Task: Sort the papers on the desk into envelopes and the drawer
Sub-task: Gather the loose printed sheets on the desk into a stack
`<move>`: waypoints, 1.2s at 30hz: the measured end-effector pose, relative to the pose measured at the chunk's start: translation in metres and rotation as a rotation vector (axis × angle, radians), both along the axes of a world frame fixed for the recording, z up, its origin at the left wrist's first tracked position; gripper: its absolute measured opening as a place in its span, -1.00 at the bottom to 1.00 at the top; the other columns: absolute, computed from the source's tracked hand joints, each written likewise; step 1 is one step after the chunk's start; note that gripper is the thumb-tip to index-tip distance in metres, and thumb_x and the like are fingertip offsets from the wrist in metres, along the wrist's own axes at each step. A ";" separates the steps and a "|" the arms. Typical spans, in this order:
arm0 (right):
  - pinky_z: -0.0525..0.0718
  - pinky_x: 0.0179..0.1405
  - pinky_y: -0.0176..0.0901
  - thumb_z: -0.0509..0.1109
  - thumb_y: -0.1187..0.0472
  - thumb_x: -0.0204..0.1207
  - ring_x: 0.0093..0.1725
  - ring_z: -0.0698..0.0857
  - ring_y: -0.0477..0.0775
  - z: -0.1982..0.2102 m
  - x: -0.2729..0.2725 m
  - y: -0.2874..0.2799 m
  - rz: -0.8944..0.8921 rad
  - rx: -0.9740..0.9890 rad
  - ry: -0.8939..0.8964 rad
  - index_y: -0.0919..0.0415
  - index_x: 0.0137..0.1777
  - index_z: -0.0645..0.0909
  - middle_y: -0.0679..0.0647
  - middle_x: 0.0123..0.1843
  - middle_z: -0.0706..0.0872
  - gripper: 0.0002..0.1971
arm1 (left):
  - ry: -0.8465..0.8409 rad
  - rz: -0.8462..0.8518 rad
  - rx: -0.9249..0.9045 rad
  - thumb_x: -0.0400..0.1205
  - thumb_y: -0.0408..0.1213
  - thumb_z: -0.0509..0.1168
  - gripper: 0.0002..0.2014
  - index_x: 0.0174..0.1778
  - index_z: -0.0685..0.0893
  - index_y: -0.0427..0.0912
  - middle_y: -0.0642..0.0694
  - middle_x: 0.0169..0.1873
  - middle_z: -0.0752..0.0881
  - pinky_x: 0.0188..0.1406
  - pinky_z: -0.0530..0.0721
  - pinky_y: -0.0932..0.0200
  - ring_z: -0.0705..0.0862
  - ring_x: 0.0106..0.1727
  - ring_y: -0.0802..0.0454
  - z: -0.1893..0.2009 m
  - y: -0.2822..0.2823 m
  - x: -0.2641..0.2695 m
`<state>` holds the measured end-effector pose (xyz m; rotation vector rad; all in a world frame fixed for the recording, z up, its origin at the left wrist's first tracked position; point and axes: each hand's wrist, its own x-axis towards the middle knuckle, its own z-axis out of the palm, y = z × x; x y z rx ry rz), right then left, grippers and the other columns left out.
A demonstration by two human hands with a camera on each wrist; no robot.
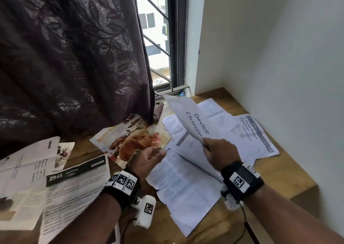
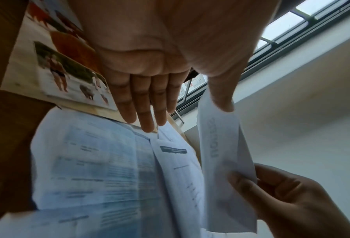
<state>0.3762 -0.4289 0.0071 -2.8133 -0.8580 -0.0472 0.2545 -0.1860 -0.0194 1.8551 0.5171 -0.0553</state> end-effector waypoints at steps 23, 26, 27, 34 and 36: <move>0.80 0.13 0.28 0.54 0.24 0.57 0.00 0.87 0.19 -0.011 -0.176 0.201 -0.100 0.831 1.208 0.16 0.12 0.79 0.20 0.09 0.87 -0.85 | -0.118 0.503 -0.285 0.44 -0.22 0.52 -0.60 0.20 0.76 -0.20 -0.21 0.06 0.83 0.29 0.66 -0.31 0.79 0.15 -0.22 -0.002 0.153 -0.239; 0.81 0.09 0.28 0.56 0.25 0.55 -0.08 0.88 0.11 -0.034 -0.194 0.212 -0.081 0.709 0.984 0.15 0.05 0.82 0.05 -0.07 0.90 -0.89 | -0.023 0.437 -0.064 0.45 -0.14 0.54 -0.55 0.26 0.69 -0.13 -0.07 0.08 0.82 0.23 0.72 -0.12 0.78 0.14 -0.11 -0.012 0.165 -0.261; 0.81 0.08 0.28 0.56 0.23 0.54 -0.10 0.88 0.09 -0.041 -0.200 0.218 -0.070 0.661 0.950 0.13 0.04 0.82 0.01 -0.10 0.90 -0.90 | 0.025 0.435 -0.006 0.48 -0.16 0.55 -0.53 0.29 0.64 -0.12 -0.04 0.10 0.79 0.21 0.72 -0.08 0.76 0.13 -0.09 -0.016 0.170 -0.269; 0.83 -0.01 0.11 0.56 0.05 0.46 -0.15 0.85 0.00 -0.074 -0.213 0.249 -0.103 0.372 0.768 0.04 -0.06 0.80 -0.09 -0.14 0.88 -0.88 | 0.157 0.404 0.195 0.48 -0.21 0.56 -0.34 0.48 0.44 -0.01 0.04 0.02 0.69 0.18 0.70 0.01 0.70 0.06 -0.02 -0.030 0.197 -0.288; 0.81 -0.03 0.02 0.56 0.06 0.45 -0.13 0.83 0.03 -0.073 -0.217 0.251 -0.100 0.290 0.677 0.05 -0.02 0.80 -0.04 -0.11 0.87 -0.85 | 0.211 0.361 0.215 0.49 -0.18 0.55 -0.28 0.54 0.37 0.01 -0.02 0.07 0.71 0.21 0.66 0.05 0.69 0.10 -0.04 -0.032 0.201 -0.292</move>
